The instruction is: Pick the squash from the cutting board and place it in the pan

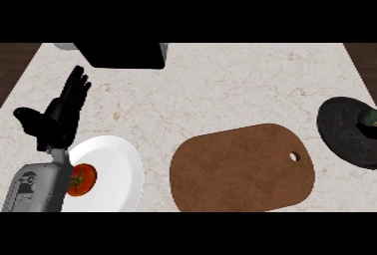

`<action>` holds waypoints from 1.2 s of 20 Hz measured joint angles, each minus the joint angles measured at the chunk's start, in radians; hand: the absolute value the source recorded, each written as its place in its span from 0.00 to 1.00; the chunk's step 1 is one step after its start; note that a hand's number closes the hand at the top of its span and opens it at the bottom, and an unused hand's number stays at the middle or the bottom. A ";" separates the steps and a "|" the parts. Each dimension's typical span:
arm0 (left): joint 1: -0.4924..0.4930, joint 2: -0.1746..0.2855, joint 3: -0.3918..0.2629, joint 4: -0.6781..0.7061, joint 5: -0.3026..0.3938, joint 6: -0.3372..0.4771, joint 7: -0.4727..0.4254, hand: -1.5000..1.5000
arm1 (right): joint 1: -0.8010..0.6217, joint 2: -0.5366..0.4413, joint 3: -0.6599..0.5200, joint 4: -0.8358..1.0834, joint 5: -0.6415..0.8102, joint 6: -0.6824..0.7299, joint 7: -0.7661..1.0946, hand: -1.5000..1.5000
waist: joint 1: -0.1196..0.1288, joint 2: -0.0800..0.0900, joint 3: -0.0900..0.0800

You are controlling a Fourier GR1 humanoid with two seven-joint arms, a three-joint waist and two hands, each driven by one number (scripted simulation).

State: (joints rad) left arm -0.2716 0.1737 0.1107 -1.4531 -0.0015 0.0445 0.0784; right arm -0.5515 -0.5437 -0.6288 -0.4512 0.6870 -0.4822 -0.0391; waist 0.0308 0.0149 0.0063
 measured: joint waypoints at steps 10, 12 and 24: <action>0.019 0.004 0.000 -0.010 0.003 -0.013 0.003 0.50 | -0.011 -0.008 -0.129 0.122 -0.161 0.029 -0.301 0.00 | 0.001 -0.001 0.000; 0.017 0.003 -0.002 -0.018 0.002 -0.009 0.015 0.50 | -0.006 0.008 -0.169 0.104 -0.211 0.014 -0.367 0.00 | -0.006 -0.004 -0.001; 0.062 0.020 0.028 -0.034 0.001 0.001 0.014 0.50 | 0.232 0.135 -0.252 -0.172 -0.473 0.353 -0.554 0.00 | -0.064 -0.027 -0.010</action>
State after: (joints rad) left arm -0.2094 0.1935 0.1390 -1.4875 -0.0010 0.0453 0.0922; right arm -0.3197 -0.4085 -0.8806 -0.6235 0.2135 -0.1293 -0.5931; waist -0.0336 -0.0120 -0.0035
